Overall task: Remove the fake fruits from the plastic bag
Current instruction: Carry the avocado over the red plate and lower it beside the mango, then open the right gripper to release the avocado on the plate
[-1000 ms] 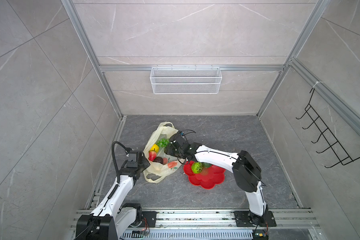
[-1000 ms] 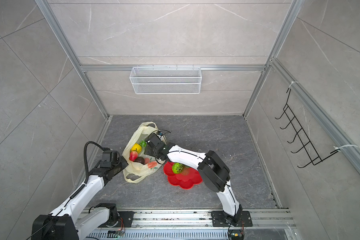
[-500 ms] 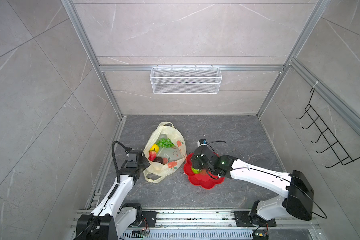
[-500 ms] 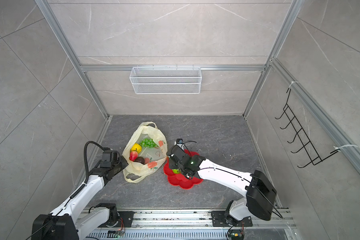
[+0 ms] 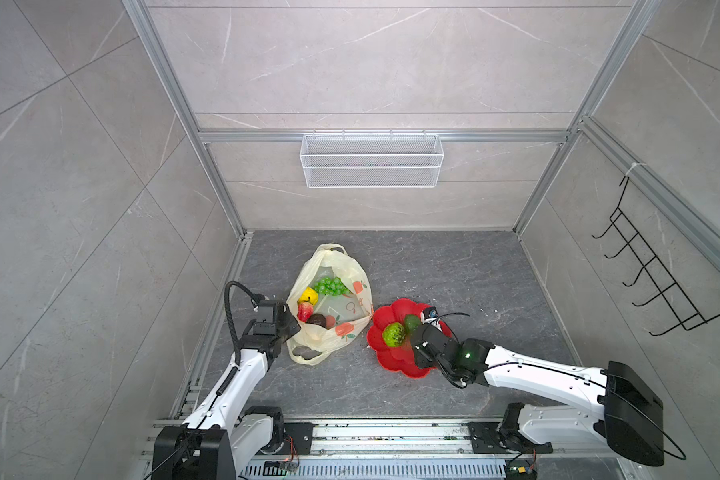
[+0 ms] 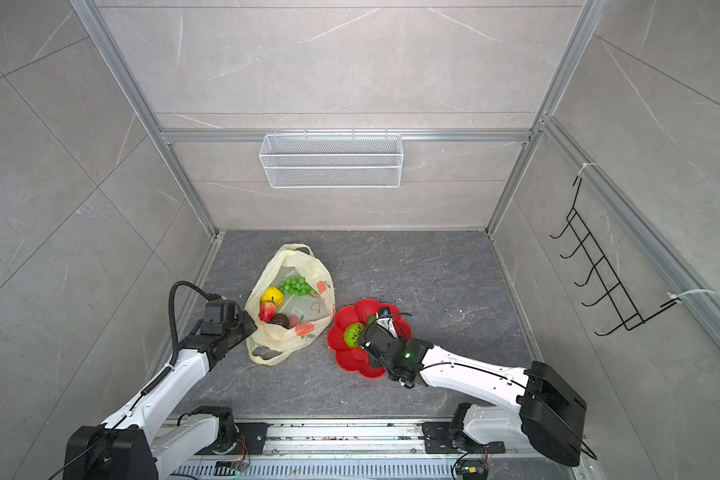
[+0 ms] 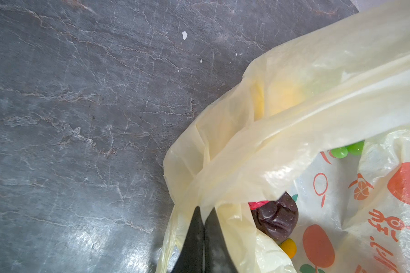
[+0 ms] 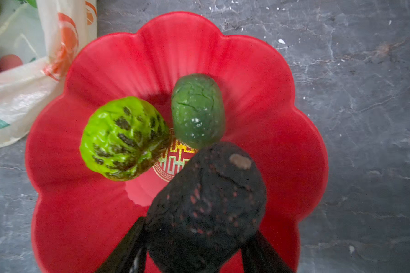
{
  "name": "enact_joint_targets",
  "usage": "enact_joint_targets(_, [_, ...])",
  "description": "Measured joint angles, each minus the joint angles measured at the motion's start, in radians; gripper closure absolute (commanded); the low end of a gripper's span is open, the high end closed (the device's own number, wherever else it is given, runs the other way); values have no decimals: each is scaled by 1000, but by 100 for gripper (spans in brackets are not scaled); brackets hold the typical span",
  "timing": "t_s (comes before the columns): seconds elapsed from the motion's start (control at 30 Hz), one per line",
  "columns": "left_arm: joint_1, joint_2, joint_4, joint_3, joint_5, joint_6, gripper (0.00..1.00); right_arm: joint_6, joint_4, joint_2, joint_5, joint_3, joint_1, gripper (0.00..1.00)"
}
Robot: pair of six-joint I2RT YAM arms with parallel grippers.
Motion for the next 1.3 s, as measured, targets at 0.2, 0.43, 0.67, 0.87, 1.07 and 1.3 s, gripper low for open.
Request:
enact_joint_targets(0.2, [0,5,2,0,0,3,100,0,83,80,19,-13,0,45])
enact_joint_targets(0.43, [0,5,3,0,0,6,100,0,160,167,47,-17,1,44])
enact_joint_targets(0.67, [0,5,3,0,0,6,100,-2,211,222,80,-11,-3,43])
enact_joint_targets(0.87, [0,5,5,-1,0,6,100,-8,237,237,85,-4,-29,39])
enact_joint_targets(1.07, [0,5,6,-1,0,6,100,-24,250,244,85,-3,-32,37])
enact_joint_targets(1.3, [0,5,6,-1,0,8,100,-37,254,251,85,3,-34,29])
